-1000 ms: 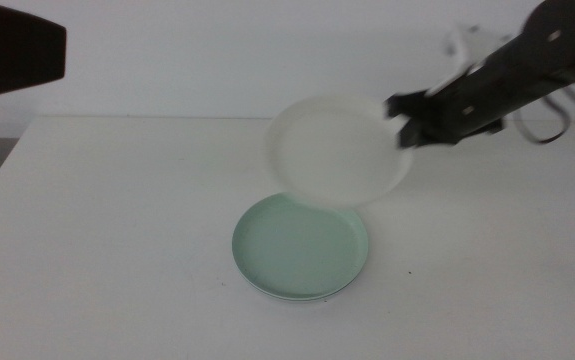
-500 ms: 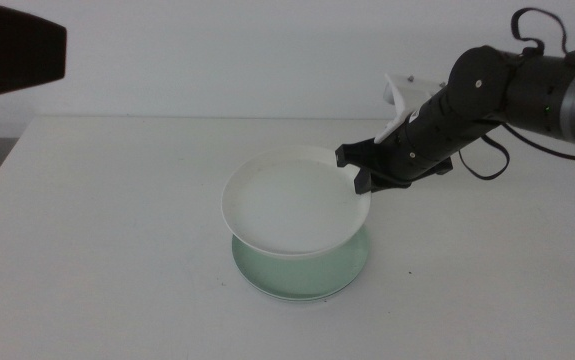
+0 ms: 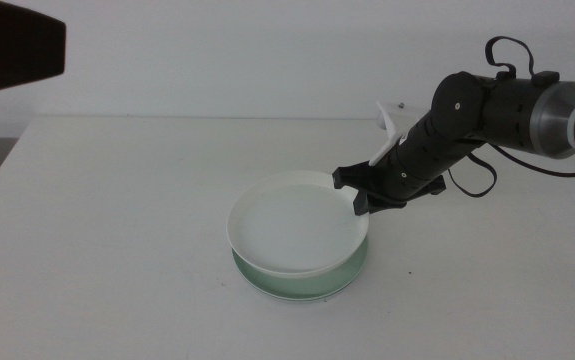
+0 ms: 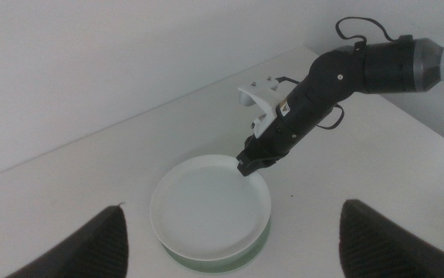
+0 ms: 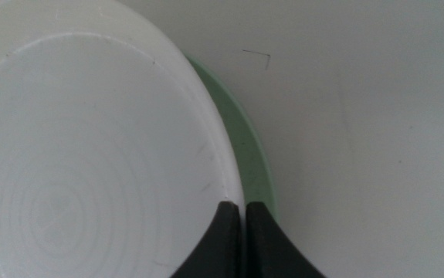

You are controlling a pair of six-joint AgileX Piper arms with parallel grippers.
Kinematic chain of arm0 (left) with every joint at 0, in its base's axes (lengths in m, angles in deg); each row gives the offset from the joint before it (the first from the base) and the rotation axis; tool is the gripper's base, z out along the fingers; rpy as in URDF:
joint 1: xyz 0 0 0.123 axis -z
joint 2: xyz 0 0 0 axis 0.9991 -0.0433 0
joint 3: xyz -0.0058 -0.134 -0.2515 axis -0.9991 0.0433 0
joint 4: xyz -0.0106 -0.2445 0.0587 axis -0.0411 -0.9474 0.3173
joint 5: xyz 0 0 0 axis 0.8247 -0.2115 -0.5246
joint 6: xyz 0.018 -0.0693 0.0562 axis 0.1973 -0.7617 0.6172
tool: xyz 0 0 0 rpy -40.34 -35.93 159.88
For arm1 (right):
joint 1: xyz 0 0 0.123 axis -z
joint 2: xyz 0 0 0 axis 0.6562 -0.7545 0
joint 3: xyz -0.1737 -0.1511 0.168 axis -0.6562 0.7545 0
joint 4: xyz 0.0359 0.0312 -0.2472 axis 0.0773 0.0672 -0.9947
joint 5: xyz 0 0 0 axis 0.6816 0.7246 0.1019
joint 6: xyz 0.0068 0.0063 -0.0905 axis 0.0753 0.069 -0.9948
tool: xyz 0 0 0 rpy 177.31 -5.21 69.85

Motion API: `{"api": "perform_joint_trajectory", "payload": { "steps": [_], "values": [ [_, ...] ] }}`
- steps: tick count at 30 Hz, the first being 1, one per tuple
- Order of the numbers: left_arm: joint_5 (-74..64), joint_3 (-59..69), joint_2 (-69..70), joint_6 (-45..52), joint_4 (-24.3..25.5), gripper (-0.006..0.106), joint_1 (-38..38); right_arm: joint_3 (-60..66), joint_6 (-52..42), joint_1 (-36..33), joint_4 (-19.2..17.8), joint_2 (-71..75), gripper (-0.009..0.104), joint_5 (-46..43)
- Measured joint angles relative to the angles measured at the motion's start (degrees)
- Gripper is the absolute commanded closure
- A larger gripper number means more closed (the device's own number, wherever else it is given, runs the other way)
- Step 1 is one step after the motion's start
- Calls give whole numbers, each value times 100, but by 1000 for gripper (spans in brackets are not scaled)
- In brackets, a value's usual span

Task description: Stack the three bowls on top of each other.

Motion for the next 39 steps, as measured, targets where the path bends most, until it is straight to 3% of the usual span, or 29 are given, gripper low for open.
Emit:
{"api": "perform_joint_trajectory", "payload": {
  "steps": [6,9,13,17,23,28,34,36,39],
  "values": [
    [0,0,0,0,0,7,0,0,0,0,-104,-73,97,4],
    [46,0,0,0,0,7,0,0,0,0,-115,-73,90,4],
    [46,0,0,0,0,7,0,0,0,0,-127,-73,58,4],
    [46,0,0,0,0,7,0,0,-15,0,-127,-73,5,4],
    [46,0,0,0,0,7,0,-222,-367,83,-211,129,3,907],
    [46,0,0,0,0,7,0,-799,-422,683,-358,1142,3,1615],
    [55,0,0,0,0,7,0,-768,-341,1486,-817,3229,3,1442],
    [55,0,0,0,0,7,0,-314,-279,1578,-1056,3994,3,1194],
    [55,0,0,0,0,7,0,714,-241,1589,-1053,4945,3,546]
  ]
}}
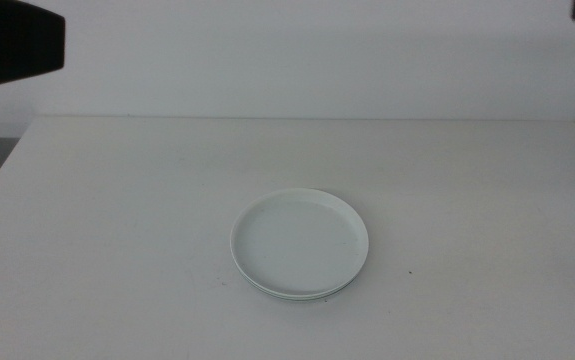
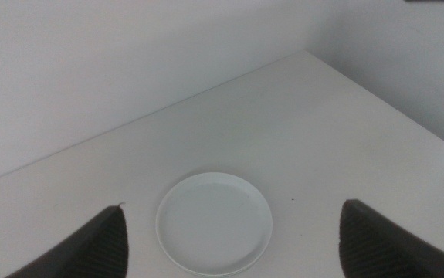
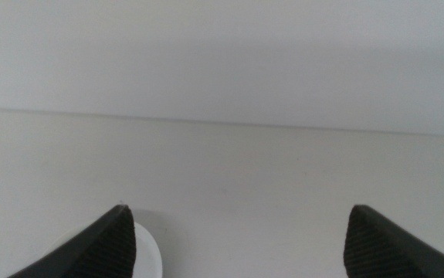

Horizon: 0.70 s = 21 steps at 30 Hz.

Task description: Stack the three bowls on top of each other.

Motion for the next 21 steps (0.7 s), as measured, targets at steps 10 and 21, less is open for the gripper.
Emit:
{"api": "perform_joint_trajectory", "payload": {
  "steps": [10,21],
  "values": [
    [0,0,0,0,0,7,0,1399,-312,0,-145,821,3,-951],
    [228,46,84,0,502,7,0,1408,-321,0,-122,833,3,-1112]
  ]
}}
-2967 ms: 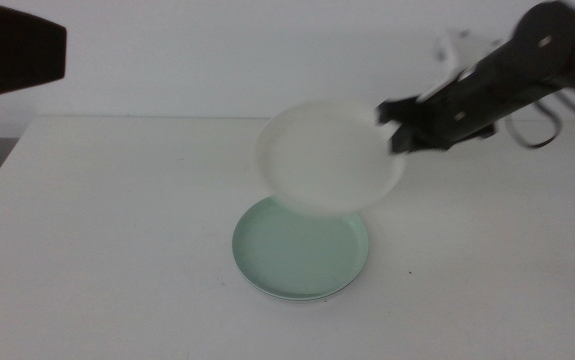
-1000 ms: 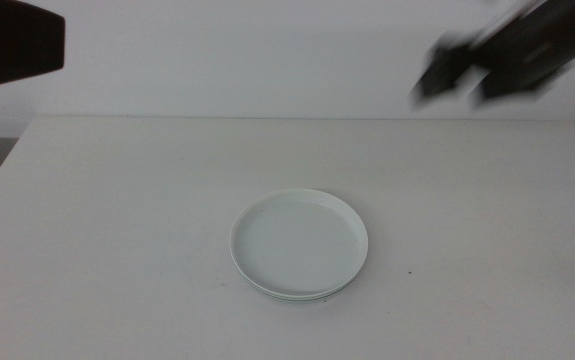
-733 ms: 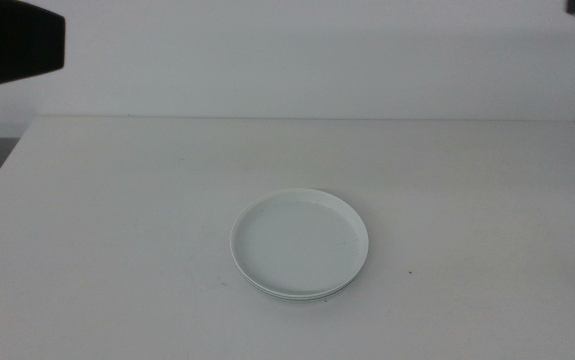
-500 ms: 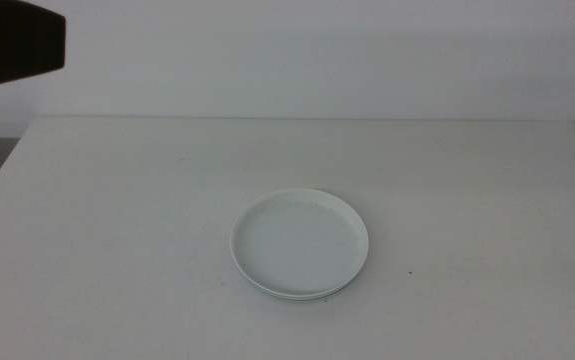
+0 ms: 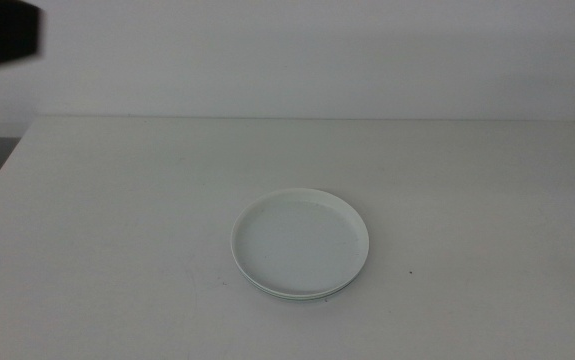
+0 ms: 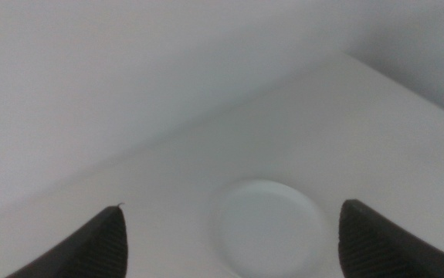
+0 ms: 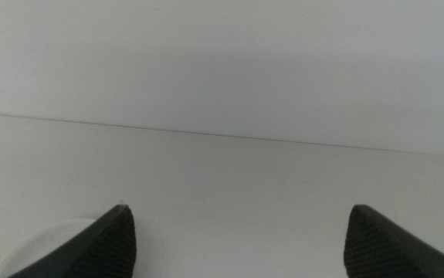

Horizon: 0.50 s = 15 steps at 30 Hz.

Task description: Stack the three bowls on top of each other.

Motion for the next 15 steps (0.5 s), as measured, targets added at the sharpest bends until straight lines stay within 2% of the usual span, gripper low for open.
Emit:
{"api": "perform_joint_trajectory", "payload": {
  "steps": [4,9,15],
  "values": [
    [1213,668,376,-493,756,7,-97,0,0,0,0,0,3,0],
    [2568,1698,850,-1201,1120,7,-534,0,0,0,0,0,3,0],
    [2803,1970,926,-1668,1592,7,-750,0,0,0,0,0,3,0]
  ]
}}
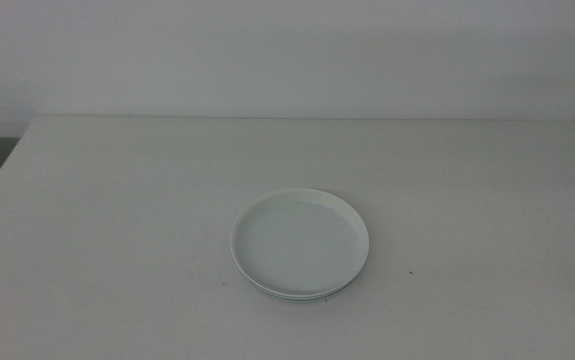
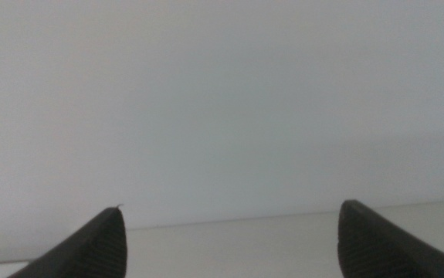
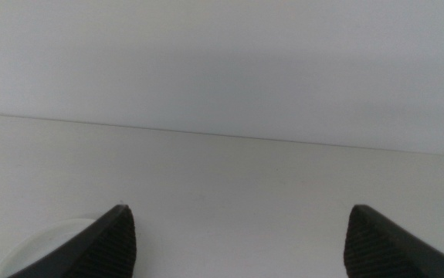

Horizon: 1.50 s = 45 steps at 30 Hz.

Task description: Stack the three bowls on top of each other.

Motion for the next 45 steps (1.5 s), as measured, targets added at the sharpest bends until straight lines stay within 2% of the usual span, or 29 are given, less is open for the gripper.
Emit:
{"api": "perform_joint_trajectory", "payload": {
  "steps": [15,19,22,25,29,33,37,45],
  "values": [
    [217,115,54,-93,90,7,0,198,0,0,-24,174,3,-145],
    [681,685,336,-93,90,7,0,1041,0,13,-222,818,3,-1071],
    [1227,1432,686,-93,90,7,0,2245,0,146,-264,1583,3,-2105],
    [1678,2278,1118,-93,90,7,0,3497,0,370,-253,2556,3,-2601],
    [1877,3391,1779,-93,47,7,0,5045,0,577,-274,3876,3,-2667],
    [1882,4243,2386,-102,8,7,0,6024,10,600,-289,4838,3,-2538],
    [2082,4901,3011,-102,29,7,0,6115,20,600,-458,5506,3,-2248],
    [2174,5734,3696,-102,118,7,0,6118,20,600,-779,5566,3,-2149]
  ]
}}
